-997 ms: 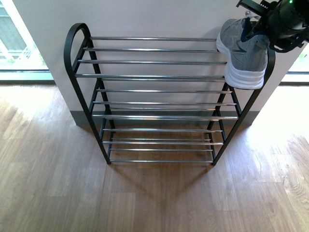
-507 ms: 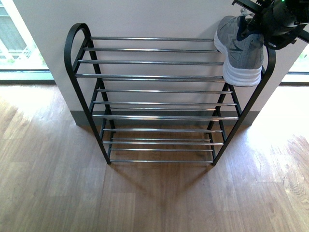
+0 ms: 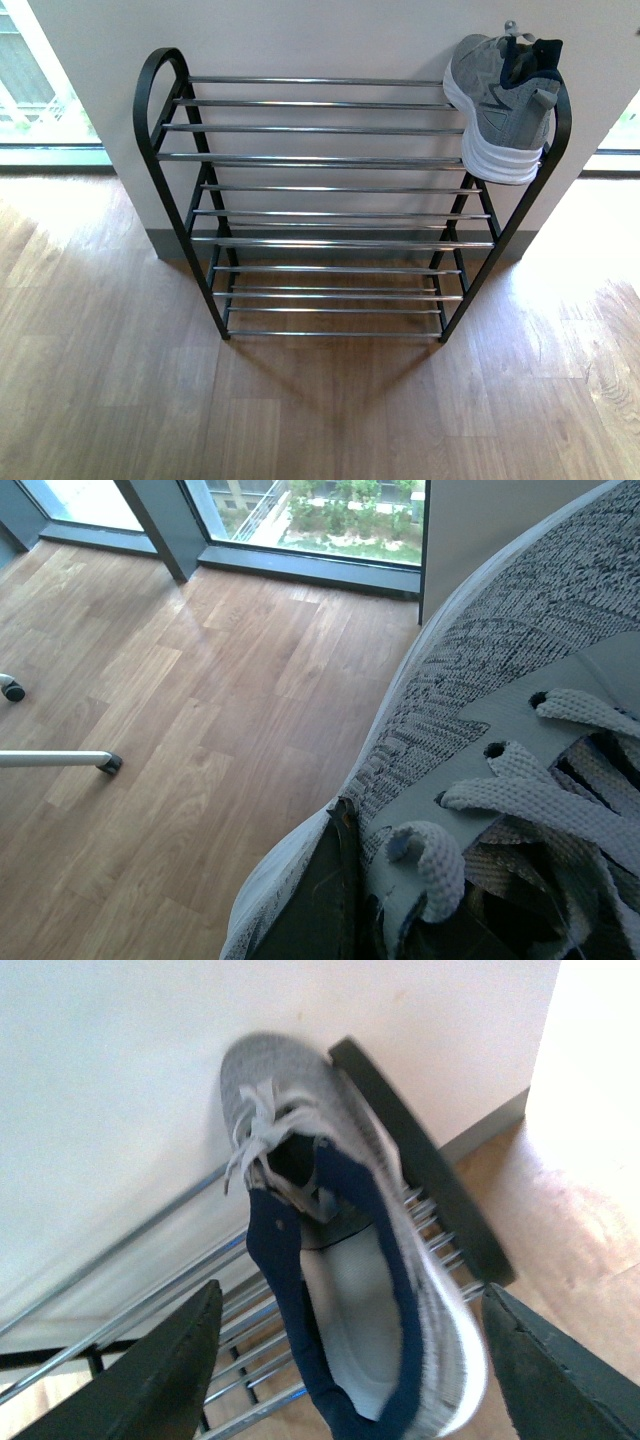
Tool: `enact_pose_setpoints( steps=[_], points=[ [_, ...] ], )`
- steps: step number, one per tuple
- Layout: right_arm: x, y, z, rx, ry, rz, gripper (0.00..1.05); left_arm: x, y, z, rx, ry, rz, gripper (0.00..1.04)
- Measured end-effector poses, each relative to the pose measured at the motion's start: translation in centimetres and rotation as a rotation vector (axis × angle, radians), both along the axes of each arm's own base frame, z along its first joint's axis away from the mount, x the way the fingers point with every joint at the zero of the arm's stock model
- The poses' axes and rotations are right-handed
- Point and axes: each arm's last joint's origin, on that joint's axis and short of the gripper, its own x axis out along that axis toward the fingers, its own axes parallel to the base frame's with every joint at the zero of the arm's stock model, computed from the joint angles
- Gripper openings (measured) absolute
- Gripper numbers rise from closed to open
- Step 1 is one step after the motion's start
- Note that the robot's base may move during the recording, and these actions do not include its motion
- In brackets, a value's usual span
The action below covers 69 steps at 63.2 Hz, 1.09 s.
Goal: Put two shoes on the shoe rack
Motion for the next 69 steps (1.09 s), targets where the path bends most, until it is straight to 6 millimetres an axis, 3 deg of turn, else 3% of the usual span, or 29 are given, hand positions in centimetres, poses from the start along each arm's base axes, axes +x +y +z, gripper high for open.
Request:
enact_pose_setpoints(
  steps=[3,8,13,15,20,29,45,69],
  points=[
    [-1.3,-1.1,1.7,-0.068,-0.042,-0.012,0.97,0.0,0.0,0.0,0.000,0.000,0.000,0.01],
    [-3.3,-2.5,3.7,-0.189,-0.126,0.005,0.95,0.0,0.0,0.0,0.000,0.000,0.000,0.01],
    [-5.2,-3.4,4.7,-0.277,-0.323,0.147,0.86,0.0,0.0,0.0,0.000,0.000,0.000,0.01],
    [-6.6,-3.6,4.8,-0.339,-0.461,0.231,0.77,0.0,0.0,0.0,0.000,0.000,0.000,0.01],
    [-9.1,-3.9,3.5,-0.429,-0.570,0.306,0.61,0.0,0.0,0.0,0.000,0.000,-0.001,0.01],
    [-12.2,-4.2,0.3,-0.470,-0.532,0.317,0.38,0.0,0.0,0.0,0.001,0.000,0.002,0.01],
    [-16.5,-4.3,-1.9,-0.489,-0.530,0.317,0.01,0.0,0.0,0.0,-0.001,0.001,-0.001,0.01],
    [-21.4,-4.3,-4.2,-0.493,-0.527,0.319,0.01,0.0,0.0,0.0,0.000,0.000,-0.001,0.01]
  ],
)
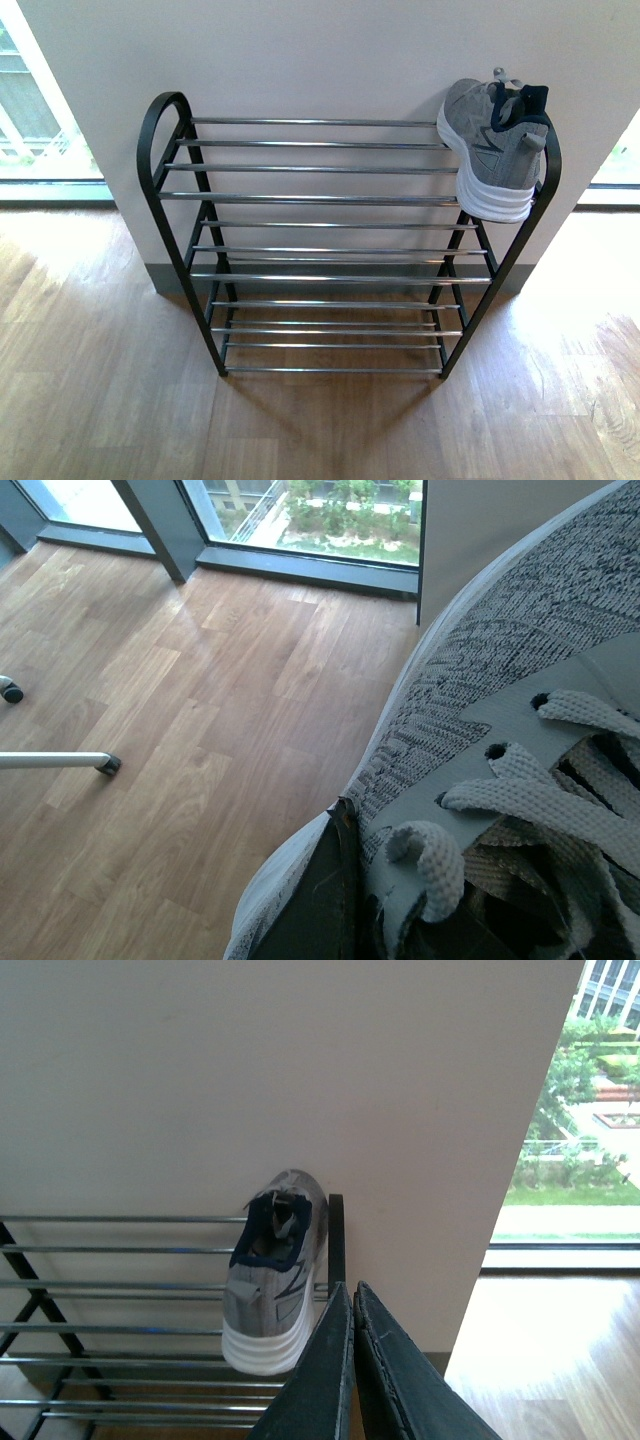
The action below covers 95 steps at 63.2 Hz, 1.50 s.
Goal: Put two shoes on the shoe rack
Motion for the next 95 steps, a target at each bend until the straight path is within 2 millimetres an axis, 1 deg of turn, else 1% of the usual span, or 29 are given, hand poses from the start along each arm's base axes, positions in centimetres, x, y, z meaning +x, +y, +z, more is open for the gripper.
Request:
enact_pose_setpoints(
  steps=[23,33,42,64,95],
  points=[
    [-3.1,0.0,-1.2,0.000,0.004,0.000,0.01,0.0,0.0,0.0,0.000,0.000,0.001,0.01],
    [-4.0,0.0,-1.5,0.000,0.005,0.000,0.01,0.0,0.0,0.0,0.000,0.000,0.001,0.01],
    [-4.7,0.0,-2.3,0.000,0.003,0.001,0.01,0.0,0.0,0.0,0.000,0.000,0.001,0.01],
    [-6.0,0.0,-1.7,0.000,-0.019,0.000,0.01,0.0,0.0,0.0,0.000,0.000,0.001,0.01],
    [-7.5,0.0,-1.5,0.000,-0.028,0.000,0.01,0.0,0.0,0.0,0.000,0.000,0.001,0.01]
  ],
)
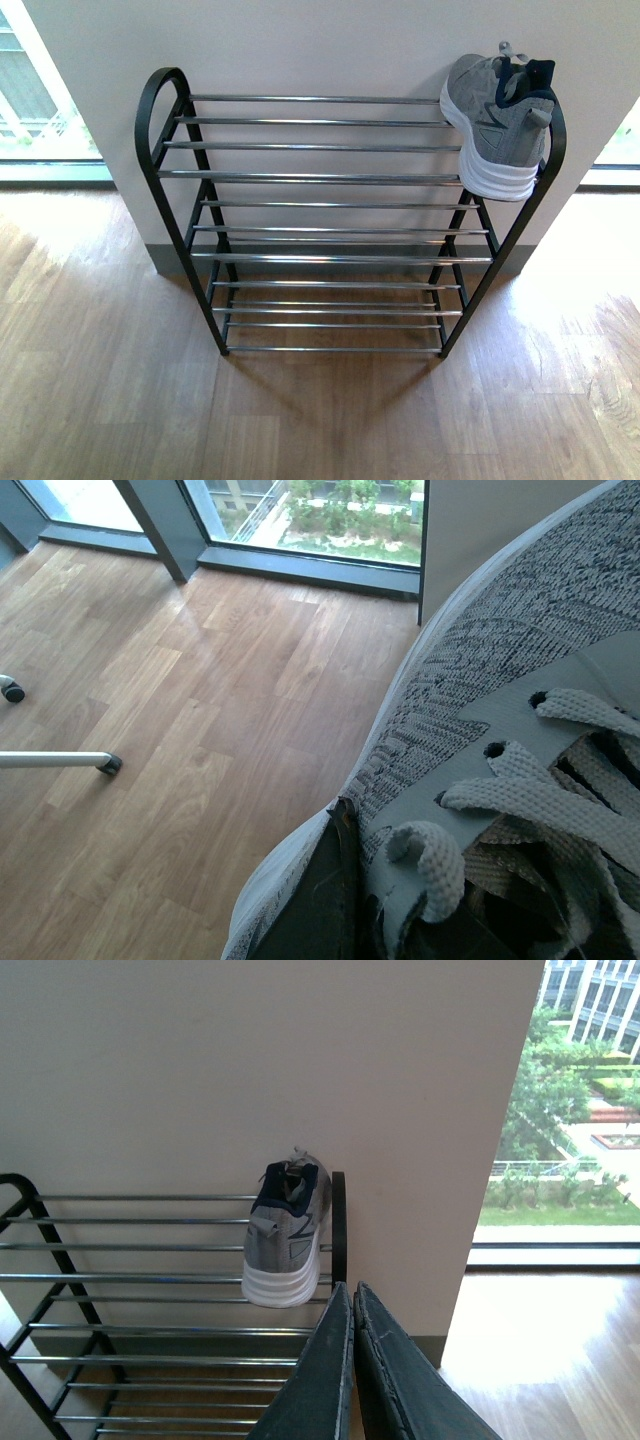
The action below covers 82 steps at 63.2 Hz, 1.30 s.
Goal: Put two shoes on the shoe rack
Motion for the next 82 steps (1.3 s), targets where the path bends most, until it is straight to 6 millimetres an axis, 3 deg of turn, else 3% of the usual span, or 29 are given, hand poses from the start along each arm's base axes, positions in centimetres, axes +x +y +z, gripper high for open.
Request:
enact_pose_setpoints(
  steps=[50,65,79,82],
  points=[
    [-1.9,0.0,-0.3,-0.002,0.005,0.000,0.03,0.0,0.0,0.0,0.000,0.000,0.000,0.01],
    [-1.9,0.0,-0.3,-0.002,0.004,0.001,0.59,0.0,0.0,0.0,0.000,0.000,0.001,0.01],
    [-1.9,0.0,-0.3,-0.002,0.004,0.004,0.95,0.0,0.0,0.0,0.003,-0.002,0.007,0.01],
    [-1.9,0.0,-0.3,-0.002,0.004,0.004,0.97,0.0,0.0,0.0,0.002,-0.001,0.005,0.01]
  ],
)
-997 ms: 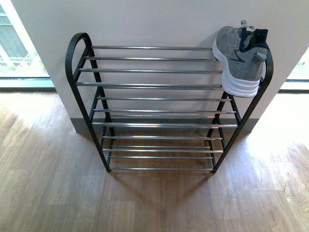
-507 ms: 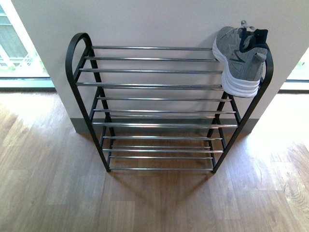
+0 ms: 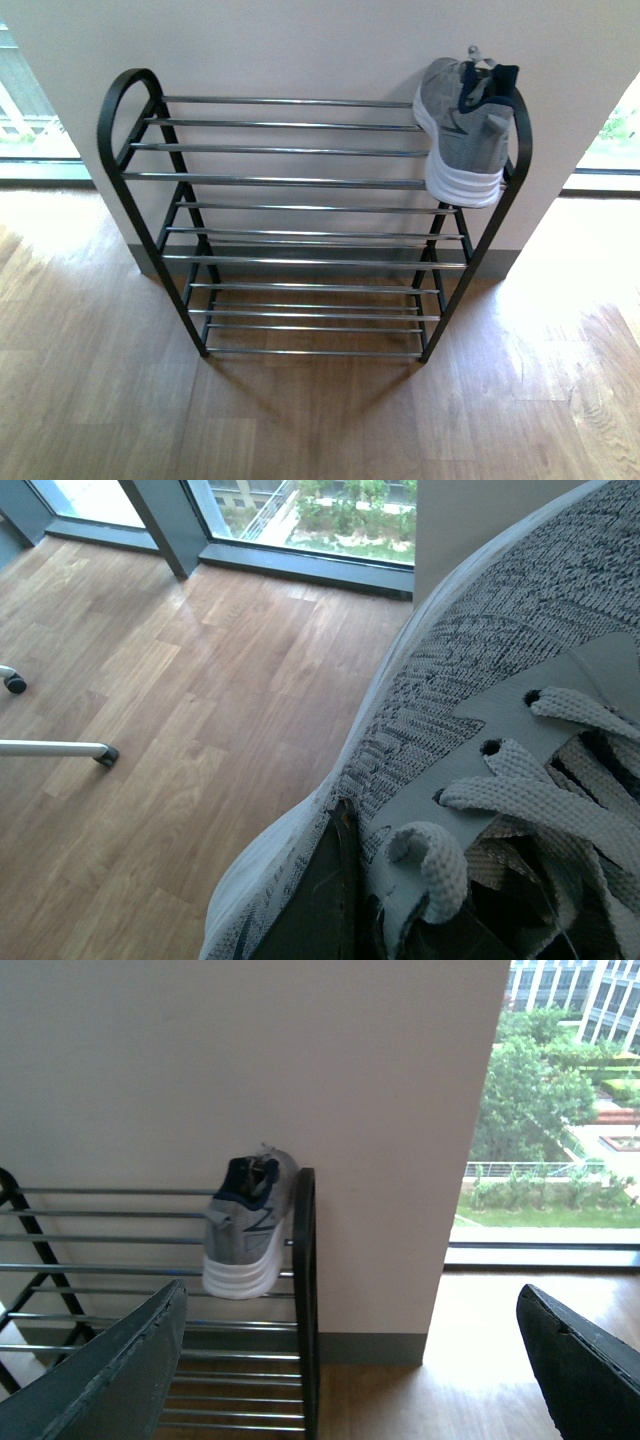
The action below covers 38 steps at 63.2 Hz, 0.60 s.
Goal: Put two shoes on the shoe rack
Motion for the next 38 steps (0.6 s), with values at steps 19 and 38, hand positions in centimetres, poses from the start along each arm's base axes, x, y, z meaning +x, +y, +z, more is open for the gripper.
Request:
enact_pose_setpoints(
  steps=[19,38],
  points=[
    [0.0,0.0,0.0,0.000,0.001,-0.010,0.95,1.5,-0.8,0.0,-0.154,-0.144,-0.030,0.01],
    [0.0,0.0,0.0,0.000,0.001,-0.005,0.95,15.4,-8.7,-0.5,-0.565,0.017,-0.095,0.01]
  ],
)
